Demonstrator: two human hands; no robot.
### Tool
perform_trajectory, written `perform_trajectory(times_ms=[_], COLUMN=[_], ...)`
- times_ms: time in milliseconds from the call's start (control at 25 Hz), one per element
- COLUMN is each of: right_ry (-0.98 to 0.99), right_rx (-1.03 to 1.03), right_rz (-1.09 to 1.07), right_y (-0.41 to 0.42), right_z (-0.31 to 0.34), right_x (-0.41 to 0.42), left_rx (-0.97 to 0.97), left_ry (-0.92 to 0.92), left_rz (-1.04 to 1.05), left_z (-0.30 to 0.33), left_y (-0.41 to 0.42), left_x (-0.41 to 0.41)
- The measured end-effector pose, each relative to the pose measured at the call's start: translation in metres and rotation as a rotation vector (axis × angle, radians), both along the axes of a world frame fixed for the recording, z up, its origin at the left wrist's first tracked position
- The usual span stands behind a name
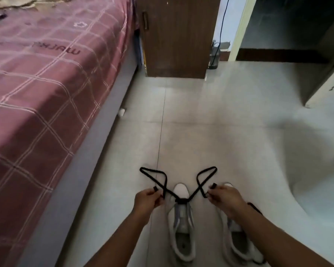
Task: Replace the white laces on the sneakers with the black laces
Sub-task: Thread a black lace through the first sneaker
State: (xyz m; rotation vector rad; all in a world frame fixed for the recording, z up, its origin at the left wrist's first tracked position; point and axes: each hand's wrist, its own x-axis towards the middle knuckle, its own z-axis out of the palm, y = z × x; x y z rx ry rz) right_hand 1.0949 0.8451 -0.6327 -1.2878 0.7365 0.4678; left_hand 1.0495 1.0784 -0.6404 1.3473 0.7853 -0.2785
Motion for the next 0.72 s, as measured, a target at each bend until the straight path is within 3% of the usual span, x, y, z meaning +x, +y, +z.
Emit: perform_trajectory(times_ms=[280,480,720], right_ry=[0.137,0.036,-0.061], right_rx=[-0.045,-0.055,-0.227], right_rz=[-0.048,-0.036,0.065], right_y=[0.025,0.042,0.041], right_z=[-0.058,-0.059,-0.065], right_x=[-0.040,-0.038,-0.033], left_rx=[0.163,0.199,0.411], left_ry=[0.032,0.005,0.013], left_rz=[0.010,0.033,-0.108], left_z=[-0.054,-0.061,-0.069], left_y=[-0.020,-0.028,-0.041], left_x=[-0.028,-0.022,-0.018])
